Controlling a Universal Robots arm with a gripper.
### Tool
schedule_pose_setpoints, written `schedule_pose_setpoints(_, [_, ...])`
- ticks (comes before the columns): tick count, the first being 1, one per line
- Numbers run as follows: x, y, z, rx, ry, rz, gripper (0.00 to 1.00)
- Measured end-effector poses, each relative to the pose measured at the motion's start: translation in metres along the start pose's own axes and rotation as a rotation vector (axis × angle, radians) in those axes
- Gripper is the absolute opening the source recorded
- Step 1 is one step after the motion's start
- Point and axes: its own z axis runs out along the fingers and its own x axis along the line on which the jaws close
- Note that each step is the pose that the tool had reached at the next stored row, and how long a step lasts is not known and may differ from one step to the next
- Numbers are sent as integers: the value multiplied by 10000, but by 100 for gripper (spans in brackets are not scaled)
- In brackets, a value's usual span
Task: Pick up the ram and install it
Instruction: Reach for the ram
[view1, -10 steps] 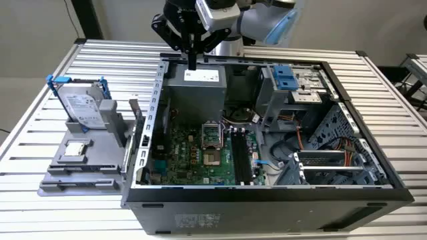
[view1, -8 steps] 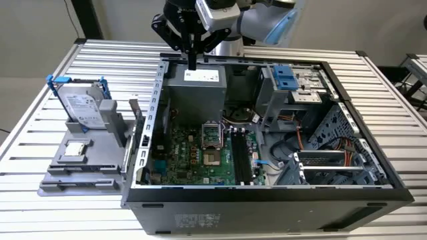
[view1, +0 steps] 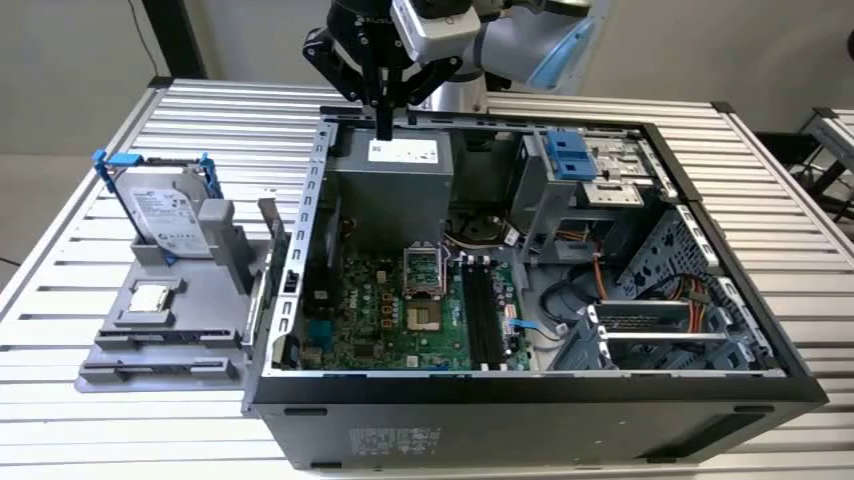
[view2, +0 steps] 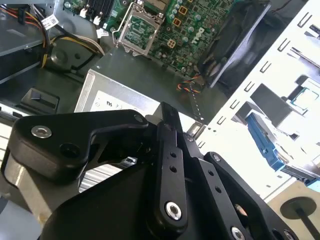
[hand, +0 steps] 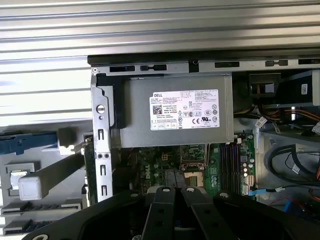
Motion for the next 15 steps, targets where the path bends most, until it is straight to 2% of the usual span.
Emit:
schedule_pose_setpoints(5, [23, -2, -2, 2, 1, -10, 0])
schedule_pose_setpoints(15, [174, -12, -4, -1, 1, -15, 0])
